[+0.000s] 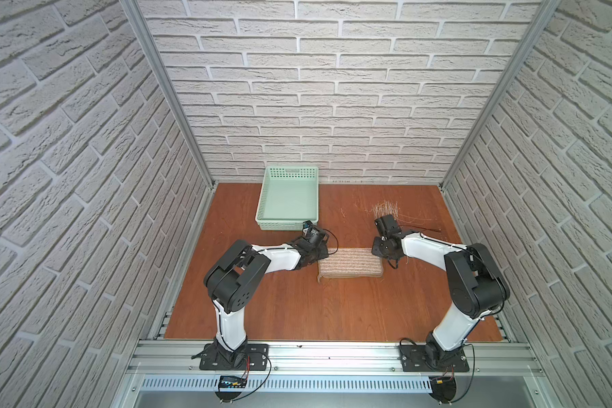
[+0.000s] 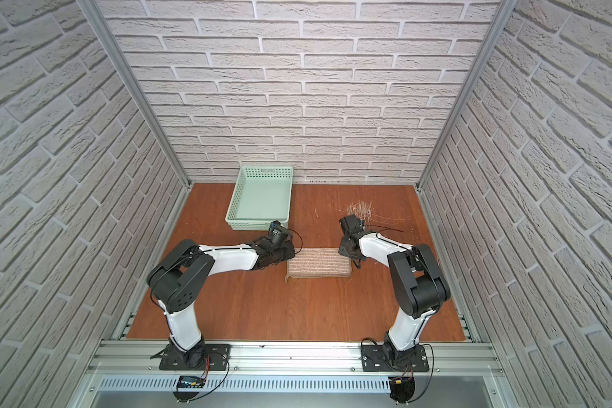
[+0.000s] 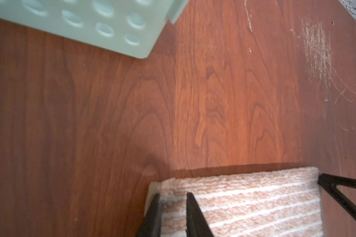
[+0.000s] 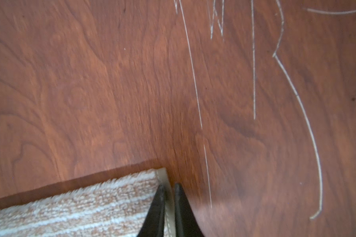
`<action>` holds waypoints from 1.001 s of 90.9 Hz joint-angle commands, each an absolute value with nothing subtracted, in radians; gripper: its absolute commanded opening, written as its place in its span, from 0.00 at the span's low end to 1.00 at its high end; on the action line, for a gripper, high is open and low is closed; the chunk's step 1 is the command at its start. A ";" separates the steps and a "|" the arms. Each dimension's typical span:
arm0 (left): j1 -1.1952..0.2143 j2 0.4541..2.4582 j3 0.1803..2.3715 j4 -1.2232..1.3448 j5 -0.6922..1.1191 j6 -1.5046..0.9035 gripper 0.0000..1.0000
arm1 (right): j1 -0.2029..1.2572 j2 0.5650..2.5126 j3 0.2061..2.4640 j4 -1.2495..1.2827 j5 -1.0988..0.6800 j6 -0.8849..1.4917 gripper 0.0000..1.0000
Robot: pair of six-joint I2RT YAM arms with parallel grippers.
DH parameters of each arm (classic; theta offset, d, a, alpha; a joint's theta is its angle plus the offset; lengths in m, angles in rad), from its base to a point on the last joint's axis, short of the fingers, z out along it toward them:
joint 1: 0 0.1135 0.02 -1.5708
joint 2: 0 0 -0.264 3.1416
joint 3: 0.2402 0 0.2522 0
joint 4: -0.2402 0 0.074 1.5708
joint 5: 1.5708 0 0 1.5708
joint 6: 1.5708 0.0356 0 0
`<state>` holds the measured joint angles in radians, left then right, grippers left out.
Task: Fold the square dishcloth
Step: Smooth out the cleaning item at the center of the board, then fold the cleaning item at the center of the board.
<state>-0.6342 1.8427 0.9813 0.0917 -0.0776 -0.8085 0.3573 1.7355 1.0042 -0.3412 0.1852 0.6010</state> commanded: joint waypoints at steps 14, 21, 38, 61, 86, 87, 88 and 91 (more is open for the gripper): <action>-0.650 1.705 0.971 0.028 -0.158 -0.756 0.32 | 0.349 1.575 0.996 -0.478 0.184 0.593 0.24; -0.660 1.681 0.965 0.006 -0.178 -0.756 0.37 | 0.349 1.528 0.964 -0.480 0.150 0.607 0.27; -0.669 1.638 0.930 -0.037 -0.199 -0.812 0.40 | 0.348 1.439 0.876 -0.462 0.054 0.650 0.30; -0.713 1.641 0.930 -0.160 -0.192 -0.854 0.41 | 0.345 1.392 0.799 -0.420 -0.029 0.687 0.36; -0.744 1.651 0.905 -0.184 -0.170 -0.878 0.41 | 0.330 1.419 0.775 -0.386 -0.046 0.688 0.36; -0.746 1.652 0.905 -0.185 -0.169 -0.879 0.41 | 0.329 1.420 0.773 -0.381 -0.047 0.688 0.36; -0.746 1.653 0.906 -0.186 -0.169 -0.879 0.41 | 0.329 1.422 0.772 -0.379 -0.049 0.689 0.36; -0.749 1.654 0.905 -0.190 -0.168 -0.881 0.41 | 0.327 1.429 0.768 -0.371 -0.052 0.690 0.36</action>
